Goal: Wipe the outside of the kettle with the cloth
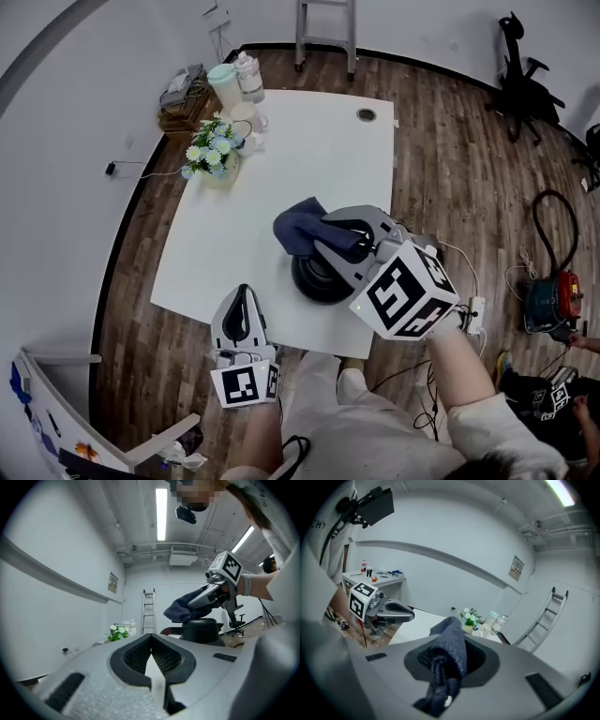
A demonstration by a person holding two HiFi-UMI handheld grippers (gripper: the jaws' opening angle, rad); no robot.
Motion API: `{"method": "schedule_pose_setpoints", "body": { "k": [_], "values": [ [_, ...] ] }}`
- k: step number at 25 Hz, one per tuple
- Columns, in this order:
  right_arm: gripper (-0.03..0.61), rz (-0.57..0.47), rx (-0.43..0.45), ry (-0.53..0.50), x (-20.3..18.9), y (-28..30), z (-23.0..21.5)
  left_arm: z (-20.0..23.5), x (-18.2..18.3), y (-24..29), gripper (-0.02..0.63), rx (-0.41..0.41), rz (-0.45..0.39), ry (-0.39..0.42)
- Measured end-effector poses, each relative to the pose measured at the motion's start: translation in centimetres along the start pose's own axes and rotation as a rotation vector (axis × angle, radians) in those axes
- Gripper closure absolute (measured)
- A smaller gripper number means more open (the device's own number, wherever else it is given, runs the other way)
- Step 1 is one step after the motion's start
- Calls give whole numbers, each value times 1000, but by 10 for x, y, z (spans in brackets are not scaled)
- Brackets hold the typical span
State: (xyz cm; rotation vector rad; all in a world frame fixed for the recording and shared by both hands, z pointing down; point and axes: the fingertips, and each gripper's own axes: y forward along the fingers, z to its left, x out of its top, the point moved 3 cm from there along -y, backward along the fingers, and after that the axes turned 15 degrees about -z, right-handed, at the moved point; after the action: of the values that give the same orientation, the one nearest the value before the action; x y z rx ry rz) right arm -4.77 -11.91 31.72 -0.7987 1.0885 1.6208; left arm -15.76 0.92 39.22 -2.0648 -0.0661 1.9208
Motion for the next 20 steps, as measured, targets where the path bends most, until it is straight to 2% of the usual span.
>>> {"method": "schedule_pose_setpoints", "body": {
  "k": [3, 5, 7, 11, 15, 20],
  "values": [
    [511, -70, 46, 66, 12, -8, 23, 8, 41, -19, 606, 72, -2, 3],
    [511, -61, 36, 76, 16, -32, 27, -7, 61, -19, 606, 35, -13, 18],
    [511, -13, 24, 62, 5, -46, 32, -21, 56, -9, 606, -35, -24, 21],
    [511, 60, -14, 36, -16, -54, 44, -28, 26, 0, 606, -96, -18, -19],
    [511, 77, -50, 70, -22, -63, 47, -39, 26, 7, 606, -159, -22, -26],
    [511, 89, -92, 82, -22, -80, 55, -43, 23, -2, 606, -191, -36, -26]
  ]
}}
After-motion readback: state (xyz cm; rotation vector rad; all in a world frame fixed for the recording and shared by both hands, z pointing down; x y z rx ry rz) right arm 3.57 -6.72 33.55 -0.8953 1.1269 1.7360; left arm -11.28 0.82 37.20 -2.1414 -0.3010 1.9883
